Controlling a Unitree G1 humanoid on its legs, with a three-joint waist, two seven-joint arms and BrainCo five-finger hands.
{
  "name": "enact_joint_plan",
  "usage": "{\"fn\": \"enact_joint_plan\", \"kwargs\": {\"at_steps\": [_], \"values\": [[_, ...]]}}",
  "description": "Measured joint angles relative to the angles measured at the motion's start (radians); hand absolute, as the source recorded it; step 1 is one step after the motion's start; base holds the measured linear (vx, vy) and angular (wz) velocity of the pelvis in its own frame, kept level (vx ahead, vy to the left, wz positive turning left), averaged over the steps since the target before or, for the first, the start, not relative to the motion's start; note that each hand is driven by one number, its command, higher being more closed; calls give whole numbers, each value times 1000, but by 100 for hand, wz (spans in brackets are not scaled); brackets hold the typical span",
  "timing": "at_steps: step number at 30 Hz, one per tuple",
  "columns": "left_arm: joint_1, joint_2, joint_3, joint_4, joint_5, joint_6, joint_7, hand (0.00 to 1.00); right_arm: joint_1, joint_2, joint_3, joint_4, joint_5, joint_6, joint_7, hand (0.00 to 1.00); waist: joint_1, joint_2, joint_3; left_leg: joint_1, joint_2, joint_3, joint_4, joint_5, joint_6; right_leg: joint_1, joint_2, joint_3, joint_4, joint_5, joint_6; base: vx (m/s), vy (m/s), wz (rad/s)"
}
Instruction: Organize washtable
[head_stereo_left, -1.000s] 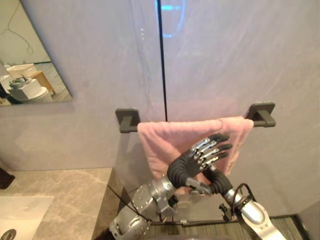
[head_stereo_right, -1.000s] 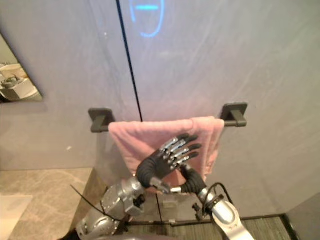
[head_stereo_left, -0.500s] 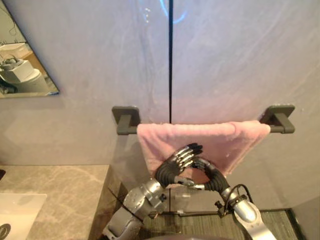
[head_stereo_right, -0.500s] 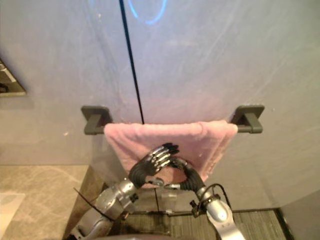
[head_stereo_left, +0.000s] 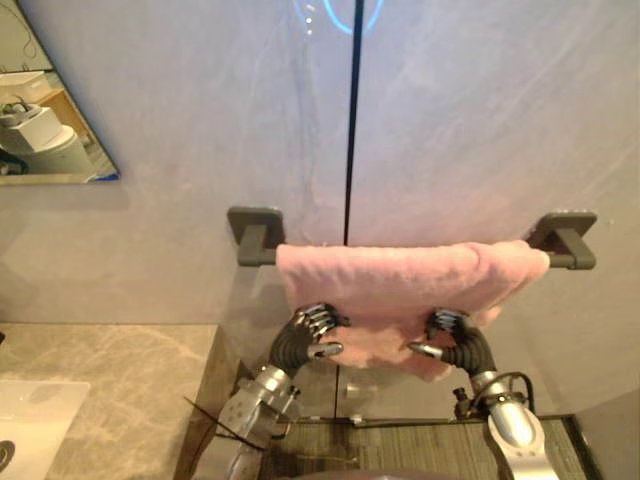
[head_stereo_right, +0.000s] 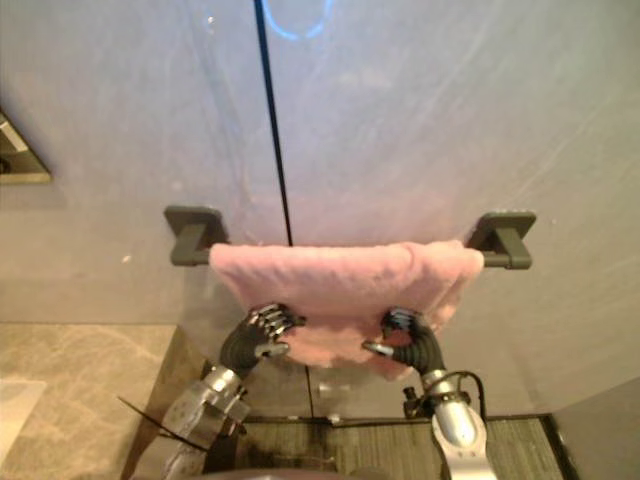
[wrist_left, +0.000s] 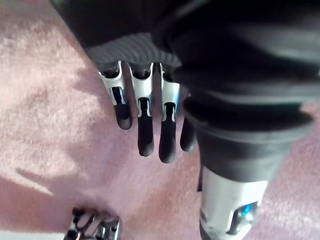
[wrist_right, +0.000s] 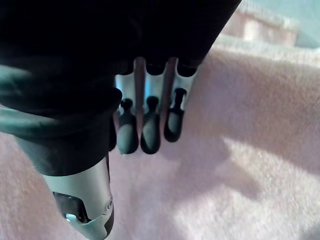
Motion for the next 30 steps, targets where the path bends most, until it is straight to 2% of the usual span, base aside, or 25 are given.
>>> {"fn": "enact_joint_plan", "kwargs": {"at_steps": [6,12,15,18,20,24,30], "values": [[43,-42,50,0,34,-1,17,0,86,65,-88,-71,2,0,-24,0,1,-2,-2,2,3,18,2,-1,-1,0,0,8,9,-1,0,-11,-3,-6],[71,-79,102,36,97,-4,35,0,158,106,-101,-51,1,1,-28,0,4,-2,-3,6,9,34,5,-3,-3,-2,-5,10,23,-3,-1,-46,-5,-3],[72,-82,126,126,147,-2,62,0,169,110,-99,49,0,3,-38,0,7,-7,-11,7,15,44,11,-5,-6,-4,-2,10,34,-7,-2,-53,-22,-2],[73,-100,156,231,211,0,88,0,166,110,-96,197,0,26,-42,0,17,-7,-16,6,19,49,15,-6,-8,-13,1,11,47,-12,-4,-54,-32,-5],[73,-117,166,353,245,1,109,0,143,108,-81,361,1,34,-43,0,18,2,-26,5,20,51,14,-5,-9,-16,2,11,52,-12,-4,-18,-10,-1],[73,-124,173,533,310,14,152,0,110,110,-39,583,10,69,-44,0,18,9,-49,9,20,56,6,-4,-10,-17,2,14,44,-11,-4,-6,-3,-2],[68,-154,243,720,385,16,217,0,30,128,-13,762,13,89,-66,0,28,12,-56,21,20,70,-33,8,-25,-22,5,18,21,-3,-3,-27,-6,-3]]}}
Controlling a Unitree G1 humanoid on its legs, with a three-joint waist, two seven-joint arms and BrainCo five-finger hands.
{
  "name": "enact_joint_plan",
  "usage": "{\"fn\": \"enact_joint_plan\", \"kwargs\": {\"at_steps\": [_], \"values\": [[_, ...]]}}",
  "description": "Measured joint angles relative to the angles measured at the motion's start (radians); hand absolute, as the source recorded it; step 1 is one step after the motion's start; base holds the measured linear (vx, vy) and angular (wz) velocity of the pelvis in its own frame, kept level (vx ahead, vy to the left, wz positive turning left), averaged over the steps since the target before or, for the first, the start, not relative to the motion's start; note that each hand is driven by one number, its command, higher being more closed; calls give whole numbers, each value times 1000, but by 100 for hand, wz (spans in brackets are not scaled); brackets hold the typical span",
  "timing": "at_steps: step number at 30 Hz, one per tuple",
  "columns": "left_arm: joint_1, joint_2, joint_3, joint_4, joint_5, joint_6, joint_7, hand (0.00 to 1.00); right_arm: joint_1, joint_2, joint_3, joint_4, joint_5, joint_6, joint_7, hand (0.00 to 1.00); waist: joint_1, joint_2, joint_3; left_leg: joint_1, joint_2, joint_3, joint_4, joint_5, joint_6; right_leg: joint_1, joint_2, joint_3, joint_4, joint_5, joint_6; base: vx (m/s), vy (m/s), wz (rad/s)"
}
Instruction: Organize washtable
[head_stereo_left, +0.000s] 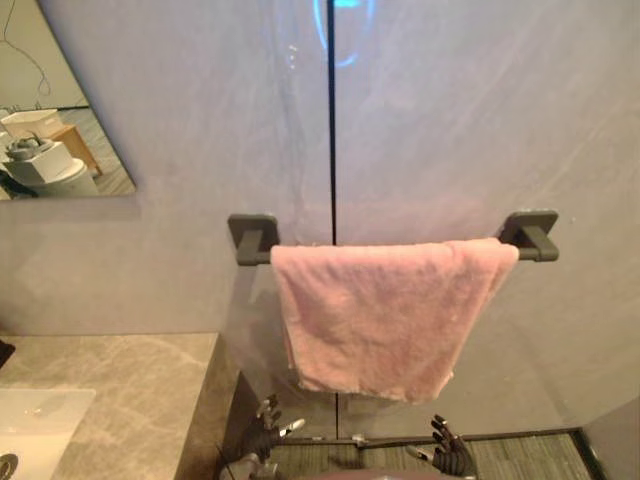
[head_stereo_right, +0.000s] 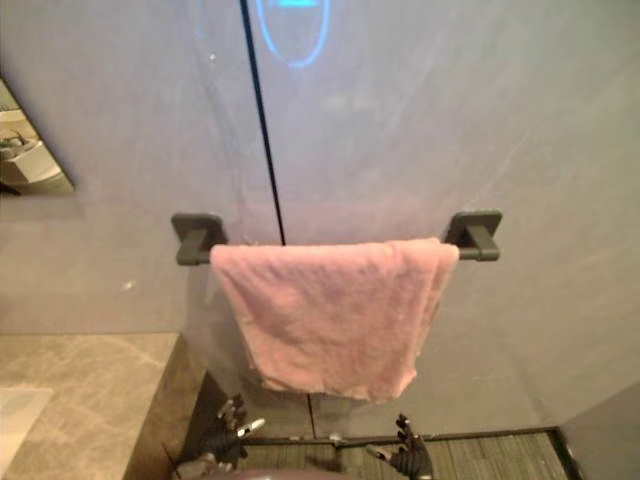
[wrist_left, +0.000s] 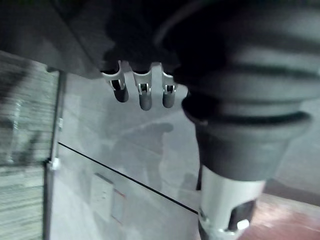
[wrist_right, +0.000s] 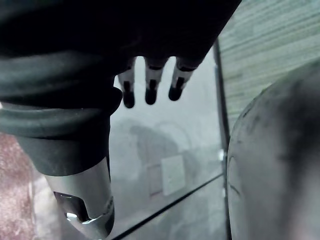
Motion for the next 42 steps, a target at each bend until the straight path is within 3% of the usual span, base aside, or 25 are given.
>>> {"fn": "enact_joint_plan", "kwargs": {"at_steps": [4,9,12,15,17,18,19,20,21,22,23,25,26,27,28,30,32,33,34,35,36,37,39,41,42], "values": [[-38,-5,33,52,39,-3,23,0,-70,3,11,68,-3,13,-20,0,20,-1,2,-39,7,39,2,2,-1,-63,11,36,16,5,0,4,-12,-25],[-184,8,76,111,47,-1,66,0,-157,29,22,95,-6,14,-31,0,27,-37,75,-166,50,32,116,2,-1,-224,39,91,230,-17,8,-23,-63,11],[-224,3,75,136,67,3,68,0,-139,45,22,108,-6,14,-42,0,30,-74,79,-279,76,-82,221,1,-1,-236,-21,170,466,-57,9,37,-250,103],[-234,-2,80,152,79,4,79,0,-162,47,24,116,-12,15,-42,0,41,-67,78,-354,117,-135,271,16,-26,-176,-86,227,467,-53,6,-113,-375,58],[-254,0,82,169,80,4,85,0,-194,48,30,116,-13,15,-42,0,68,-65,75,-421,169,-170,303,49,-80,-105,-141,272,360,28,-23,-240,-589,24],[-271,-2,80,189,80,6,86,0,-220,39,38,119,-13,17,-46,0,80,-41,65,-453,219,-200,297,80,-127,-71,-86,294,266,-26,28,-214,-468,-1],[-275,-16,80,200,80,7,87,0,-233,34,46,123,-13,18,-48,0,89,-23,64,-456,252,-208,277,89,-134,-81,-54,294,245,-35,38,-261,-488,-21],[-264,-37,76,211,76,9,88,0,-256,17,53,124,-13,17,-62,0,94,9,46,-461,276,-216,269,99,-121,-77,-22,307,218,-78,82,-226,-437,-11],[-261,-46,75,218,72,9,88,0,-269,11,62,124,-13,15,-70,0,78,2,48,-464,282,-219,251,151,-115,-63,-17,293,219,-163,135,-280,-537,12],[-264,-50,75,220,72,10,89,0,-269,9,66,124,-13,13,-73,0,77,-3,48,-464,284,-222,242,168,-119,-57,-14,283,224,-210,128,-261,-483,55],[-266,-63,74,220,72,10,94,0,-264,8,65,129,-12,13,-85,0,78,3,50,-470,298,-248,213,212,-130,-49,11,240,240,-288,73,-305,-482,95],[-269,-79,73,231,72,10,102,0,-261,3,64,167,-12,15,-97,0,60,26,69,-475,314,-270,111,380,-71,-59,72,136,320,-326,21,-357,-425,145],[-270,-82,75,229,70,12,105,0,-241,11,62,173,-13,18,-103,0,50,17,78,-466,311,-196,61,391,-16,-61,71,51,343,-333,-22,-301,-235,143],[-276,-84,73,232,70,14,107,0,-237,14,59,181,-13,19,-106,0,48,21,79,-467,300,-149,103,335,-24,-62,71,17,353,-334,-35,-325,-240,154],[-286,-81,74,230,70,13,108,0,-245,17,41,192,-12,20,-111,0,48,5,88,-500,290,-120,199,292,-38,-63,47,-34,363,-330,-49,-267,-176,122],[-281,-83,75,229,63,12,107,0,-247,9,35,194,-11,19,-110,0,50,-5,86,-510,244,-100,374,257,-59,-64,10,-85,344,-302,-52,-231,-123,100],[-282,-82,89,235,47,13,107,0,-246,14,33,204,-12,20,-106,0,47,0,84,-499,227,-57,521,69,-62,-88,-8,-162,318,-259,-51,-215,-55,94],[-282,-84,97,235,46,13,106,0,-246,17,32,207,-12,22,-106,0,49,4,83,-499,236,-36,559,22,-48,-100,-8,-184,321,-256,-51,-174,-10,87],[-281,-86,114,238,47,15,106,0,-253,9,14,201,-13,21,-105,0,49,33,80,-495,270,33,570,-41,-31,-117,11,-236,341,-250,-53,-156,9,116],[-287,-69,114,241,52,21,105,0,-275,18,1,229,-12,24,-106,0,33,14,95,-493,195,8,444,24,-22,-125,3,-240,320,-240,-64,-143,39,148],[-290,-39,116,245,55,20,103,0,-277,28,-4,250,-13,26,-102,0,15,-42,79,-465,140,6,351,60,-2,-111,-26,-236,256,-224,-65,-132,50,178],[-297,-18,126,250,58,19,105,0,-290,40,-9,296,-12,21,-103,0,5,-62,81,-445,145,93,451,-11,40,-75,-58,-316,165,-161,-46,-88,69,144],[-297,-9,126,299,64,22,104,0,-301,25,-24,317,-12,20,-105,0,0,-27,87,-303,145,161,402,-83,-30,-6,-32,-361,55,-101,-22,-36,82,99],[-301,11,116,340,78,36,104,0,-313,19,-43,349,-14,19,-101,0,2,-15,98,-223,49,151,147,5,11,7,-41,-363,-22,-38,-15,-75,103,45],[-292,17,114,342,83,36,103,0,-316,18,-43,350,-14,19,-101,0,0,-12,99,-215,32,144,108,28,17,6,-43,-353,-36,-28,-12,-76,60,29]]}}
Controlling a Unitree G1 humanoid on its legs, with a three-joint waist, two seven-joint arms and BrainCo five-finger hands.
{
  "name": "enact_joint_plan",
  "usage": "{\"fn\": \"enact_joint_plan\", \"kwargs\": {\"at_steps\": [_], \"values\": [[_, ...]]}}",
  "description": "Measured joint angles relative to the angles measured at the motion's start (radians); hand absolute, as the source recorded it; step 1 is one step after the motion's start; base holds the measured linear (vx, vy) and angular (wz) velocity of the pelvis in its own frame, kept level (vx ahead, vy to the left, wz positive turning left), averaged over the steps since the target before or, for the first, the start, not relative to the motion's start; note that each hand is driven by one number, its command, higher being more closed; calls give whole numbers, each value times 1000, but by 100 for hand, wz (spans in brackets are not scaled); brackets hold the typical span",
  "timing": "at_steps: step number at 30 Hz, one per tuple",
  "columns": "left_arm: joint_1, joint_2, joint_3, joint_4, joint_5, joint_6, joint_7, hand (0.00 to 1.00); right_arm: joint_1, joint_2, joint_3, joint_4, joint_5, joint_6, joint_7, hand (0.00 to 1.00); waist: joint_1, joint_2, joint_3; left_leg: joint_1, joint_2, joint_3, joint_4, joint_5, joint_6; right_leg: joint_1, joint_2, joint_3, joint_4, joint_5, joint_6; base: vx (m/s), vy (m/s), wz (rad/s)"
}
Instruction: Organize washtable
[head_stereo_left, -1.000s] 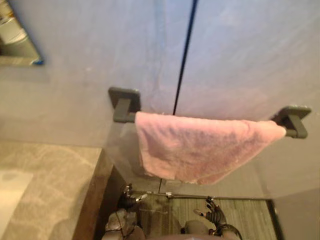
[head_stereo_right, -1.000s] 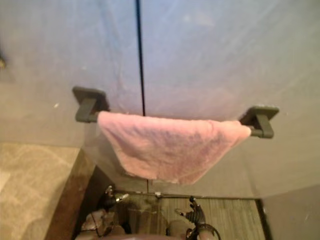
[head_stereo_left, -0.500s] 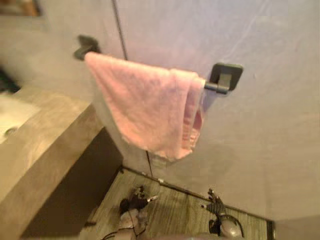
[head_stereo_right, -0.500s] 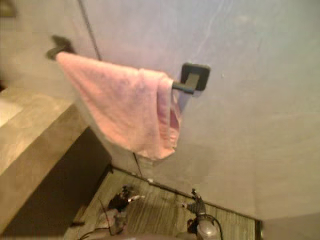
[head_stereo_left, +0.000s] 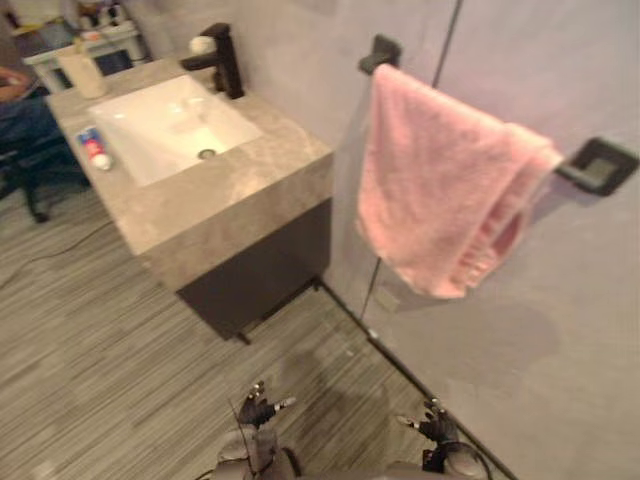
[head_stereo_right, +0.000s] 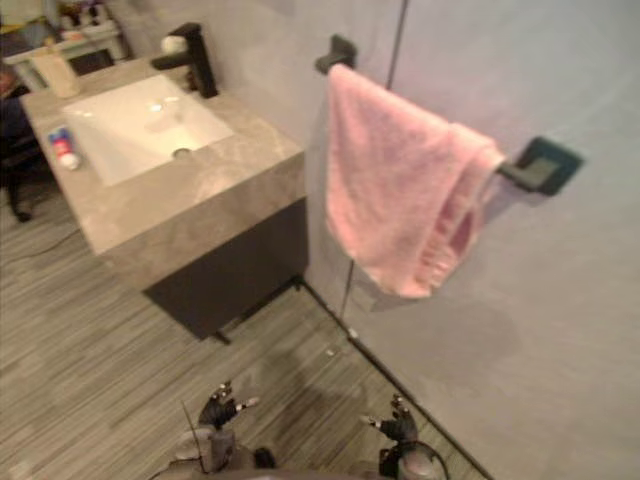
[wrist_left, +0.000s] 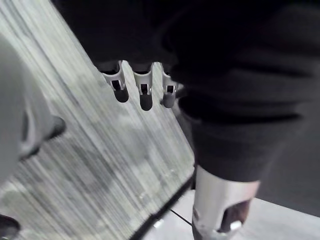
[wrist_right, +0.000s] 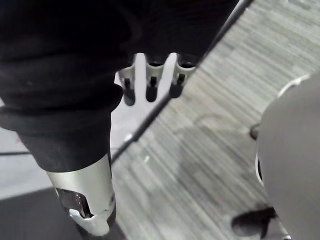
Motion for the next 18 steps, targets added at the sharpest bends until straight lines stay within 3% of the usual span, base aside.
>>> {"fn": "enact_joint_plan", "kwargs": {"at_steps": [5,6,8,9,10,11,12,13,15,16,18], "values": [[39,40,3,33,13,0,-1,0,-32,-6,23,41,-25,2,0,0,2,-3,3,71,-76,-13,-198,98,29,-3,-33,-7,-16,16,34,-96,80,12],[41,45,4,33,24,-1,-3,0,-35,-4,22,48,-40,3,0,0,1,-21,4,77,-109,-36,-225,98,37,-24,-66,-26,32,-23,61,-63,124,25],[42,53,2,34,24,0,-8,0,-17,-9,18,45,-35,3,0,0,-3,-33,2,72,-152,-89,-234,81,56,-33,-112,-31,121,-54,94,7,95,42],[41,47,1,37,24,-1,-8,0,-13,-13,17,41,-37,2,0,0,-4,-27,6,76,-158,-120,-235,72,68,-56,-123,-18,196,-59,97,48,83,56],[41,42,-5,45,24,0,-4,0,-16,-20,19,31,-39,2,5,0,-11,-13,6,79,-155,-158,-225,63,83,-141,-129,55,374,-22,66,144,104,80],[34,41,-9,55,24,1,-3,0,-25,-34,22,20,-39,-2,8,0,-29,19,10,90,-133,-205,-203,56,100,-194,-91,124,465,-34,16,193,128,89],[32,40,-9,56,24,2,-3,0,-25,-36,24,17,-39,-3,10,0,-31,27,17,89,-119,-227,-194,52,106,-209,-60,151,465,-67,4,281,113,106],[29,47,-8,54,23,1,-2,0,-23,-34,31,16,-36,-7,15,0,-28,16,26,95,-102,-278,-190,48,111,-265,6,199,462,-111,2,208,46,85],[21,59,-4,61,23,2,-2,0,-19,-27,37,0,-28,-9,15,0,-33,1,32,102,-99,-335,-186,48,115,-322,49,251,442,-112,5,224,3,100],[15,50,4,73,23,2,-2,0,-19,-29,39,-2,-19,-11,15,0,-33,0,32,110,-101,-378,-177,39,97,-360,86,308,414,-108,12,265,-46,129],[16,39,28,72,24,-1,-2,0,-18,-29,39,-3,-8,-16,15,0,-33,-4,33,137,-119,-439,-177,29,76,-382,106,372,372,-94,26,321,-95,135]]}}
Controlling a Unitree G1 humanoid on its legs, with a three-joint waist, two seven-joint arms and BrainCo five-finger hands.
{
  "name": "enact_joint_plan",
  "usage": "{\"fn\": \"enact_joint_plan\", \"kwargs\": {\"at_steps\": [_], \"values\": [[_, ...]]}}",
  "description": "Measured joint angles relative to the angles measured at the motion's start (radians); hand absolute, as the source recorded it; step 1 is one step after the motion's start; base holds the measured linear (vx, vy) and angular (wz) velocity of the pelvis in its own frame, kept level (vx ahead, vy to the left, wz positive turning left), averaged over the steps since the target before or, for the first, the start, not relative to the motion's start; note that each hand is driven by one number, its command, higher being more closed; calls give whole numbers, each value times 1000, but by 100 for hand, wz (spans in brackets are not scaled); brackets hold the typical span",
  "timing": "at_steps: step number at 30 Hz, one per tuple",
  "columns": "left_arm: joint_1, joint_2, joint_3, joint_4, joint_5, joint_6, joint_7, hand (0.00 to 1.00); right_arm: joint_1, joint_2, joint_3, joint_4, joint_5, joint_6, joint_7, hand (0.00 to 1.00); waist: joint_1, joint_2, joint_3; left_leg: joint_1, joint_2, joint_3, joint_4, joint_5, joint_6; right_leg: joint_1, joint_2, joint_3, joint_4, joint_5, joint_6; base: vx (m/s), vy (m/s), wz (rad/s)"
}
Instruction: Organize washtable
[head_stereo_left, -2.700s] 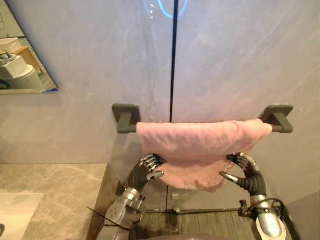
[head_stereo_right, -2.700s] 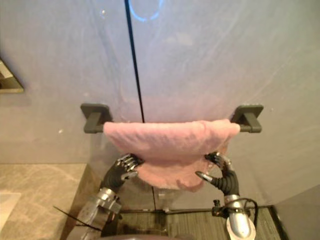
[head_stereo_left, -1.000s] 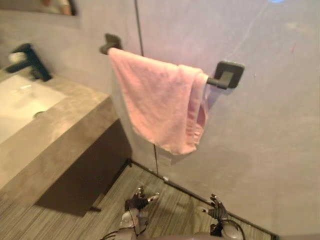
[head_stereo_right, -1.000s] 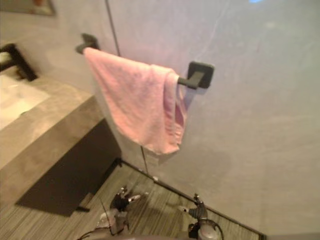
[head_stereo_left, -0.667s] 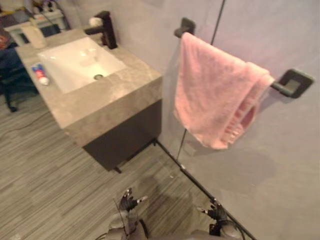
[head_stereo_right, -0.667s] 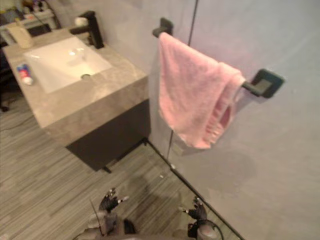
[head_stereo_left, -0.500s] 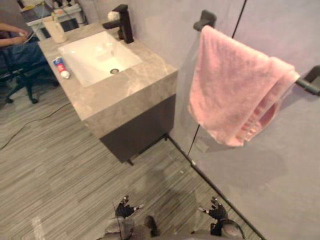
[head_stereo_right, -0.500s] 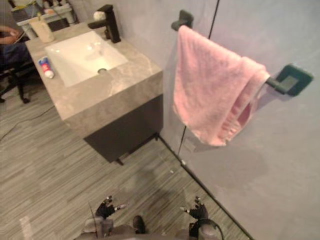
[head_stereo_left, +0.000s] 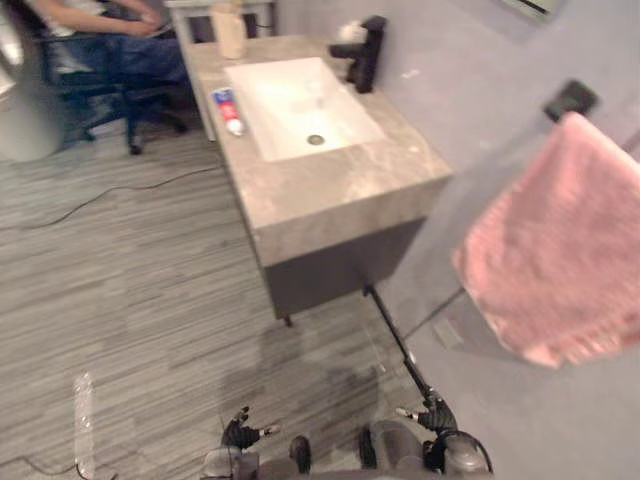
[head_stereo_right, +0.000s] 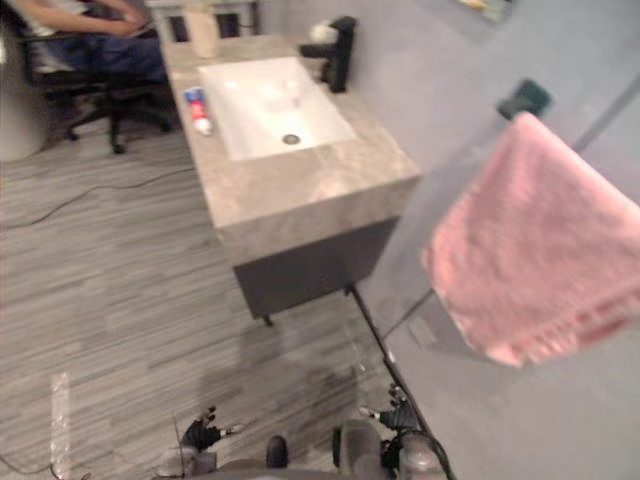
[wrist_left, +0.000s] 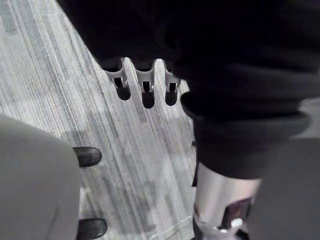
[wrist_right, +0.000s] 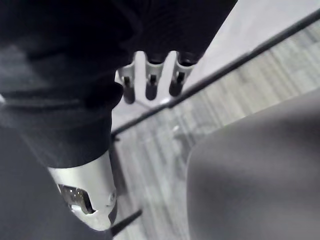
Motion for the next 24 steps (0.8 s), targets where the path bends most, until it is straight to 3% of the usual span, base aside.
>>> {"fn": "enact_joint_plan", "kwargs": {"at_steps": [1,3,4,5,6,9,10,12,14,17,20,24], "values": [[0,-7,11,-2,0,-1,1,0,3,2,-1,1,1,-4,-1,0,2,-4,-3,18,-20,-50,0,-7,-11,0,-19,9,-29,3,1,374,-139,162],[3,-19,36,-23,0,-5,1,0,4,2,-2,0,0,-4,-1,0,1,-26,-13,11,-48,-56,31,-34,-48,19,-70,-27,-111,96,-25,323,-116,176],[-7,-39,66,-26,-1,-4,3,0,-3,12,-7,1,4,-4,-1,0,5,-16,-8,-16,-21,16,104,-105,-57,36,-95,-93,-134,170,-36,293,-124,150],[-3,-62,89,-47,-2,-8,3,0,-19,7,-19,-4,0,6,-3,0,9,15,-8,-57,54,147,179,-132,-97,61,-82,-120,-155,172,-43,289,-145,143],[-2,-72,94,-48,-2,-7,3,0,-21,1,-20,-14,0,7,-6,0,6,35,-5,-64,103,206,205,-137,-110,85,-75,-154,-172,170,-47,230,-147,80],[-4,-83,69,-49,-2,-7,2,0,-16,2,-27,-17,1,8,-19,0,-2,46,-6,-17,159,360,166,-92,-157,159,-75,-216,-183,160,-61,235,-120,56],[-5,-84,61,-49,-3,-7,2,0,-15,1,-31,-16,1,8,-19,0,-4,47,-7,-14,159,370,165,-87,-154,165,-76,-220,-186,159,-60,94,-25,51],[-10,-67,-8,-58,-2,-11,-1,0,-5,5,-43,15,0,9,-18,0,-2,19,-16,-27,150,409,159,-61,-148,194,-100,-268,-230,158,-58,60,-6,46],[-12,-56,-28,-56,-2,-10,-1,0,1,14,-49,17,0,9,-19,0,-4,7,-20,-32,143,410,152,-47,-145,202,-109,-294,-253,161,-54,51,0,42],[-3,-37,-60,-48,-1,-4,-7,0,-1,24,-65,35,-2,7,-19,0,-28,9,-24,-16,135,425,94,-9,-147,277,-122,-383,-313,176,-38,19,6,74],[-2,-18,-91,-40,0,-3,-17,0,-4,22,-62,44,-24,9,-17,0,-26,8,-25,18,116,424,-41,72,-155,291,-122,-436,-329,182,-35,-26,-1,65],[-3,-1,-124,-30,1,-4,-19,0,-12,22,-57,50,-32,12,-16,0,-26,4,-24,-10,106,356,-61,95,-139,287,-129,-466,-299,182,-36,-81,-1,56]]}}
